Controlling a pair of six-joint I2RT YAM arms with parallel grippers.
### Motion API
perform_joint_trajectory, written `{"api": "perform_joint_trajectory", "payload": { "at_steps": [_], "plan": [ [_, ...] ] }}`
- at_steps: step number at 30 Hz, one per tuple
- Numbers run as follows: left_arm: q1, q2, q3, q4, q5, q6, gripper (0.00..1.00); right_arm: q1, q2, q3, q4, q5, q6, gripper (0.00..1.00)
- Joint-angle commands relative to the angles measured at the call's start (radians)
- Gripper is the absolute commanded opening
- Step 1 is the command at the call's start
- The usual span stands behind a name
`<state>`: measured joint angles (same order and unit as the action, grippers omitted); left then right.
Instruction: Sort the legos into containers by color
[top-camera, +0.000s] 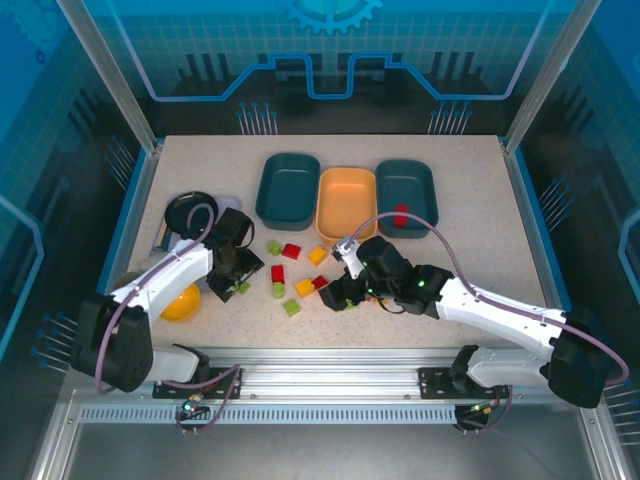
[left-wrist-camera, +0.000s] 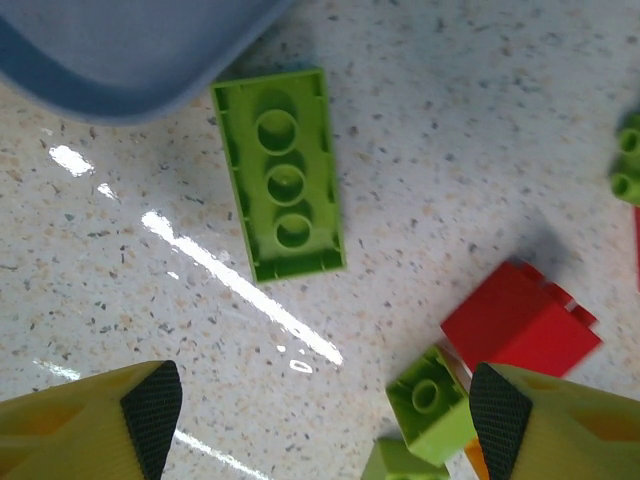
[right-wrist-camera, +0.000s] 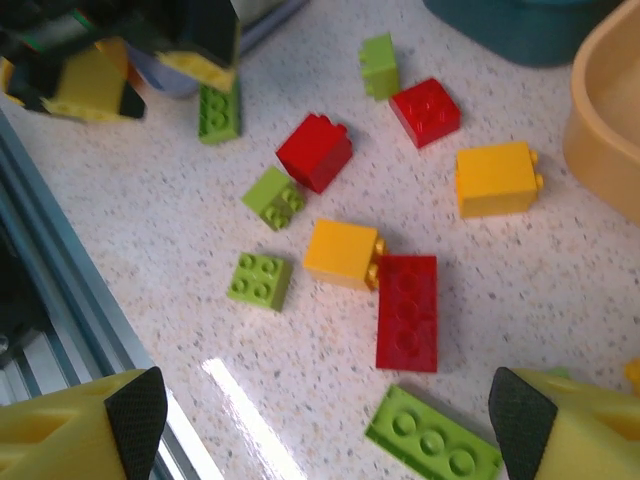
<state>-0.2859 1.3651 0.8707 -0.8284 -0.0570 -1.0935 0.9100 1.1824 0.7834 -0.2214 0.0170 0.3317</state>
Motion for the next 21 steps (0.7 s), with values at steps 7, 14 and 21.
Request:
{"api": "perform_joint_trajectory", "payload": {
  "at_steps": [7, 14, 21],
  "plan": [
    [0.059, 0.114, -0.047, 0.116, -0.038, -0.011, 0.74, 0.012, 0.011, 0.04, 0.052, -0.017, -0.006, 0.86],
    [0.074, 0.183, -0.049, 0.153, -0.048, 0.017, 0.67, 0.007, 0.024, 0.053, 0.031, -0.022, -0.012, 0.85],
    [0.073, 0.229, -0.085, 0.26, -0.013, 0.037, 0.49, -0.013, 0.037, 0.057, 0.022, -0.029, 0.004, 0.85]
  ]
}}
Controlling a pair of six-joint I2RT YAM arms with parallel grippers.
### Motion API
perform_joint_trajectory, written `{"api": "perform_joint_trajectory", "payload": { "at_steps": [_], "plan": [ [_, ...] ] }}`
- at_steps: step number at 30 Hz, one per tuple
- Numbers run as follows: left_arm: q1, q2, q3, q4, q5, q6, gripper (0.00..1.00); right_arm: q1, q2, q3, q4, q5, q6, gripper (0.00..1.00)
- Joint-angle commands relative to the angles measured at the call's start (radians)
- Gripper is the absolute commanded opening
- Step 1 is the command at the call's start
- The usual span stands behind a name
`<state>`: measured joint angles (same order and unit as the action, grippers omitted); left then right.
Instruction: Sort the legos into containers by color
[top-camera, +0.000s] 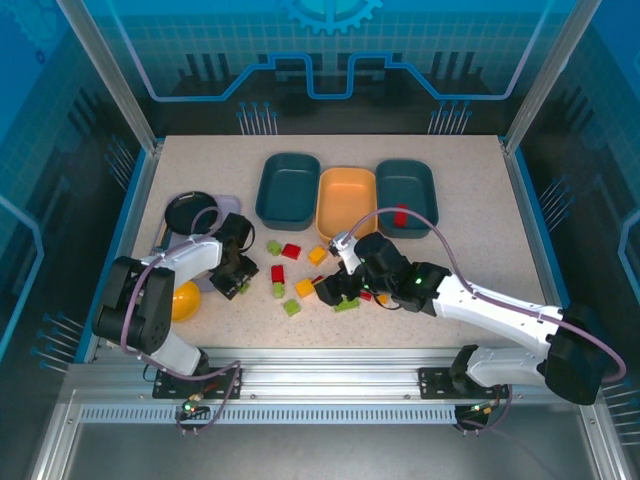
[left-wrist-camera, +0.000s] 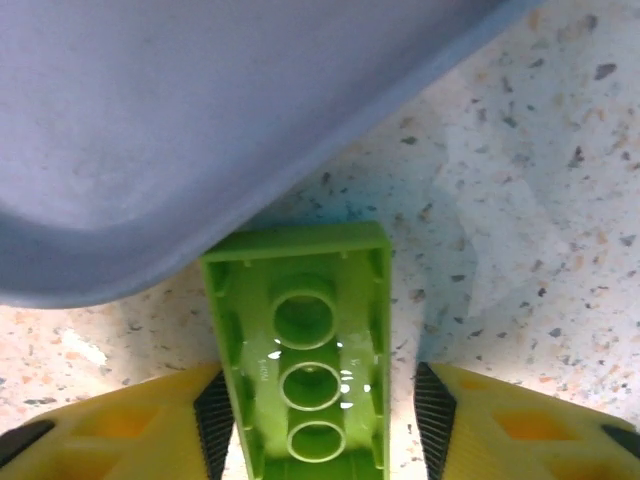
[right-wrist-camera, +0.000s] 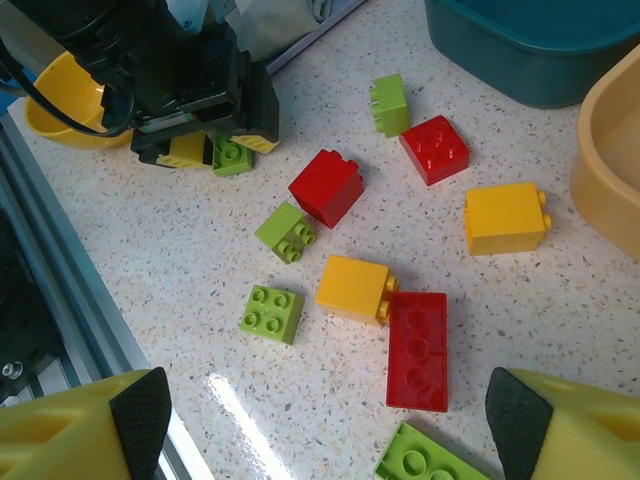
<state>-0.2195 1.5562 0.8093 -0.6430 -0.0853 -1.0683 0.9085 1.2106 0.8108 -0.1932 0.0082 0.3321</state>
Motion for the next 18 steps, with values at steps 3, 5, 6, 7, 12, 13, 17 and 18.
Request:
{"api": "perform_joint_trajectory", "payload": {
  "at_steps": [3, 5, 6, 7, 12, 13, 17, 18],
  "plan": [
    [0.004, 0.032, -0.03, 0.093, 0.024, 0.014, 0.36, -0.017, 0.012, 0.031, -0.007, -0.019, 0.008, 0.85],
    [0.0, 0.02, -0.029, 0.098, 0.025, 0.02, 0.31, -0.023, 0.014, 0.031, -0.008, -0.02, 0.012, 0.84],
    [-0.005, 0.013, -0.024, 0.099, 0.027, 0.026, 0.3, -0.026, 0.015, 0.03, -0.009, -0.02, 0.014, 0.84],
    [-0.012, 0.004, -0.012, 0.092, 0.026, 0.03, 0.29, -0.028, 0.016, 0.031, -0.009, -0.018, 0.015, 0.84],
    [-0.087, -0.073, 0.142, -0.038, -0.025, 0.056, 0.28, -0.062, -0.012, 0.045, -0.015, 0.022, 0.031, 0.84],
    [-0.094, -0.083, 0.182, -0.062, -0.036, 0.062, 0.27, -0.076, -0.02, 0.046, -0.014, 0.037, 0.043, 0.84],
    [-0.101, -0.048, 0.374, -0.109, -0.034, 0.148, 0.27, -0.152, -0.043, 0.049, 0.021, 0.065, 0.104, 0.84],
    [-0.101, -0.019, 0.424, -0.111, -0.022, 0.177, 0.27, -0.171, -0.041, 0.052, 0.028, 0.067, 0.12, 0.85]
  ]
}}
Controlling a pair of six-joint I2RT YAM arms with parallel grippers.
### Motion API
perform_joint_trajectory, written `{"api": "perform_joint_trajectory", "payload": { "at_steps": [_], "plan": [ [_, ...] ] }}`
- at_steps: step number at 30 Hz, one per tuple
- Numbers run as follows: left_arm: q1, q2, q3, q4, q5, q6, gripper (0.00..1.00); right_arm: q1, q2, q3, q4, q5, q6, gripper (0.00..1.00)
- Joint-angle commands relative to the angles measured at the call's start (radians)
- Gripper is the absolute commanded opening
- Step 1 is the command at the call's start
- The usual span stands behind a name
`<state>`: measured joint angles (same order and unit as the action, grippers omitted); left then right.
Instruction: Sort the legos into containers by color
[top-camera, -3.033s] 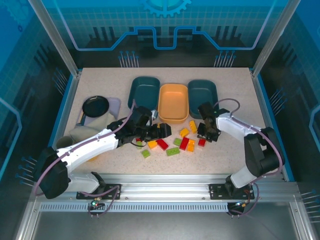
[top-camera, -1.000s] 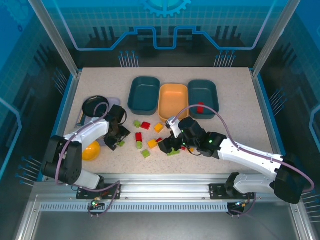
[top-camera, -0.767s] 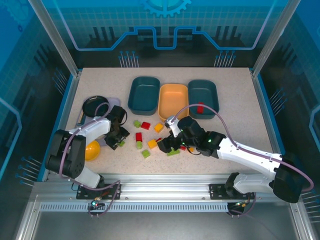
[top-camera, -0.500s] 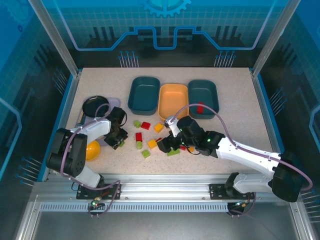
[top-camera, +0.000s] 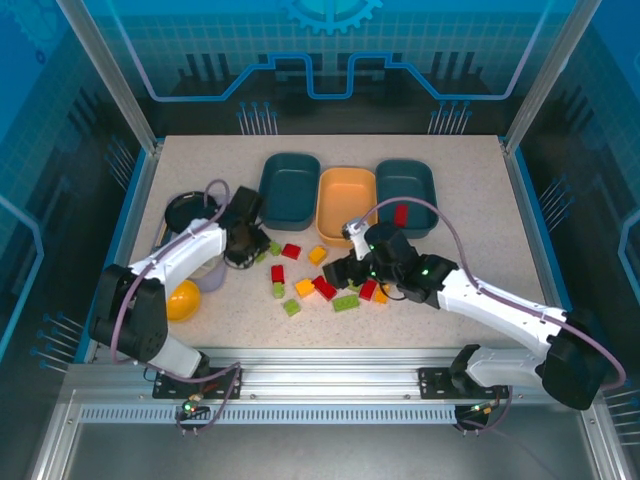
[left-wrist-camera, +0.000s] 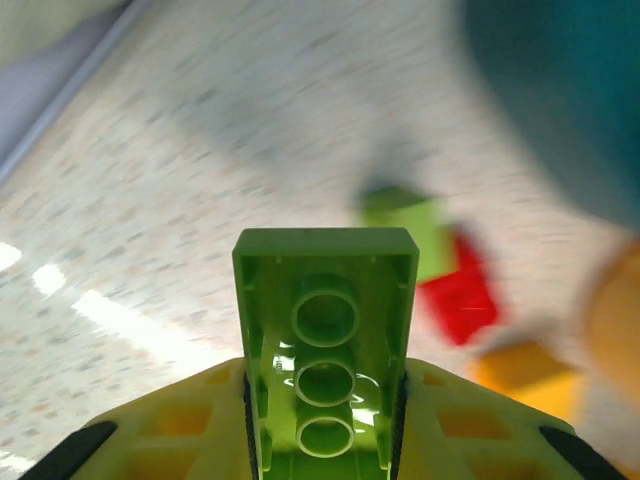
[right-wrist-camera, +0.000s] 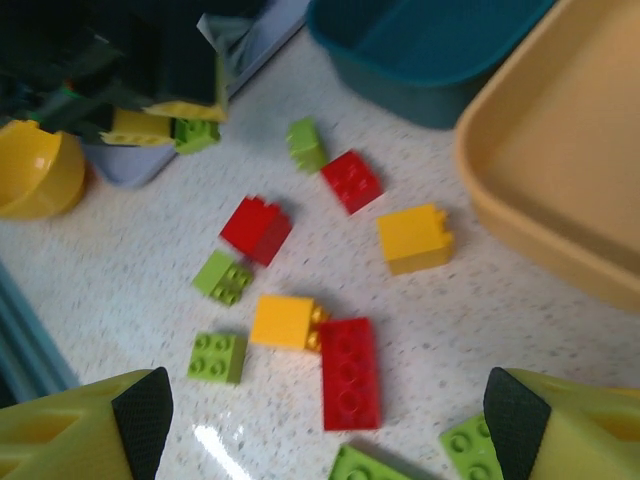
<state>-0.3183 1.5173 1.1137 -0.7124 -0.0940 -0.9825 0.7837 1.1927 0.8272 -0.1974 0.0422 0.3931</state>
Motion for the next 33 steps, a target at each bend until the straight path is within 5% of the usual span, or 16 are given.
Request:
{"api": "perform_joint_trajectory", "payload": {
  "at_steps": [1, 15, 26, 33],
  "plan": [
    [-0.002, 0.059, 0.172, -0.041, 0.003, 0.122, 0.28, -0.072, -0.015, 0.043, 0.034, 0.036, 0.079, 0.84],
    [0.025, 0.745, 0.883, -0.172, 0.099, 0.315, 0.3, -0.254, 0.093, 0.165, -0.358, 0.197, 0.197, 0.77],
    [0.03, 0.845, 0.976, -0.199, 0.131, 0.356, 0.32, -0.313, 0.0, 0.017, -0.392, 0.167, 0.137, 0.73],
    [0.029, 0.834, 0.97, -0.202, 0.14, 0.358, 0.47, -0.314, -0.015, 0.019, -0.407, 0.182, 0.147, 0.72]
  ]
}}
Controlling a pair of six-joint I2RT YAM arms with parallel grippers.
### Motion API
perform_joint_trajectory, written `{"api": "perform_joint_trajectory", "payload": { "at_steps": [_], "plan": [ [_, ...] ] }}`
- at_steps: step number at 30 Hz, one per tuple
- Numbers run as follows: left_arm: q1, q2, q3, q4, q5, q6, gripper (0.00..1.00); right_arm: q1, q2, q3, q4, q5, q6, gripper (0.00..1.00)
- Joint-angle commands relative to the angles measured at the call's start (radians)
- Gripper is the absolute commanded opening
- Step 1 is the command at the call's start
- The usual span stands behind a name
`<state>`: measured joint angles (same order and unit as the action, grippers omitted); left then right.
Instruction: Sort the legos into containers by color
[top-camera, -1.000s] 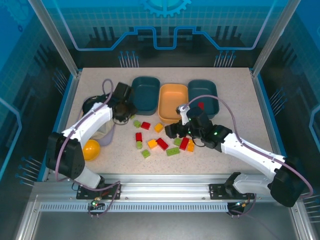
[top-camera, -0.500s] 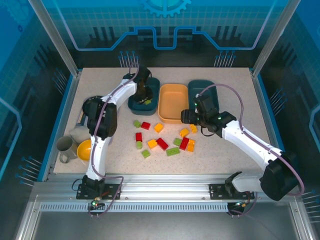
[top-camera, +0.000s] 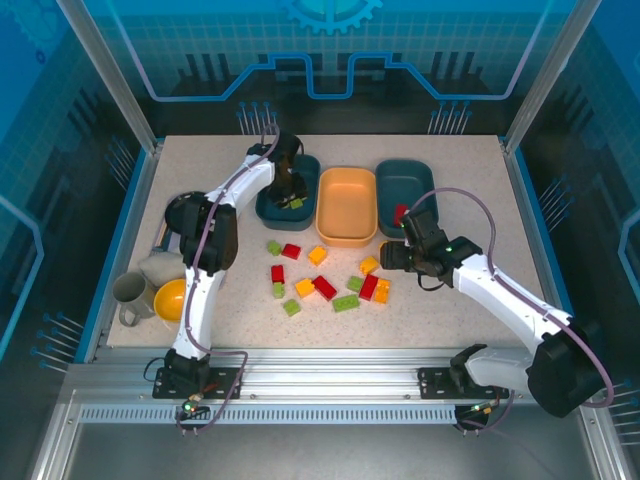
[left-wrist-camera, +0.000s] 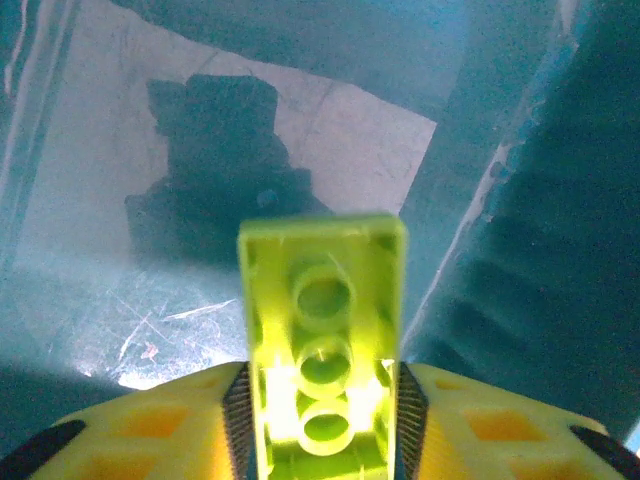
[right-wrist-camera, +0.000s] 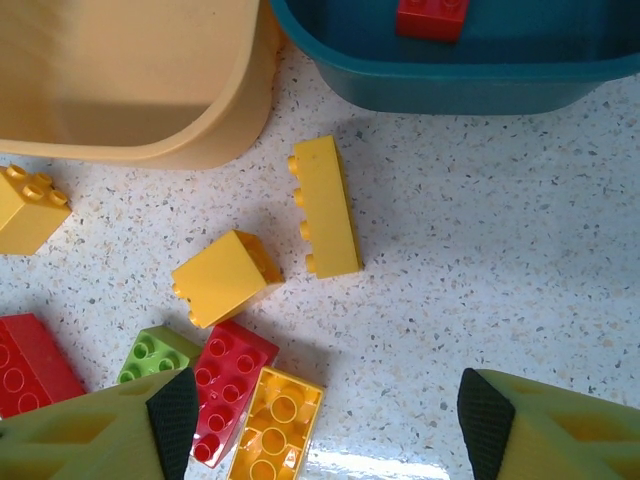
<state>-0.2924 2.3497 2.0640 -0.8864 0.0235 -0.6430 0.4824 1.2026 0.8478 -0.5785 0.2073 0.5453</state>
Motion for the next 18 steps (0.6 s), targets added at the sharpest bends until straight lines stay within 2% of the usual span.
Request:
{"api": "perform_joint_trajectory", "payload": {
  "at_steps": [1, 5, 10, 12, 18],
  "plan": [
    [0.003, -0.009, 0.019, -0.026, 0.023, 0.016, 0.5, -0.014, -0.028, 0.0, -0.026, 0.018, -0.005, 0.72],
    [0.001, -0.06, 0.019, -0.022, 0.008, 0.004, 0.61, -0.017, -0.031, 0.019, -0.04, 0.018, -0.018, 0.71],
    [-0.014, -0.213, -0.034, 0.008, 0.005, -0.027, 0.66, -0.007, -0.046, 0.057, -0.105, 0.021, -0.023, 0.67],
    [-0.032, -0.322, -0.125, 0.066, 0.024, -0.043, 0.68, 0.006, -0.057, 0.058, -0.134, 0.018, -0.005, 0.65],
    [-0.146, -0.702, -0.553, 0.253, 0.094, -0.055, 0.72, 0.068, -0.026, 0.038, -0.181, 0.018, 0.095, 0.63]
  ]
}}
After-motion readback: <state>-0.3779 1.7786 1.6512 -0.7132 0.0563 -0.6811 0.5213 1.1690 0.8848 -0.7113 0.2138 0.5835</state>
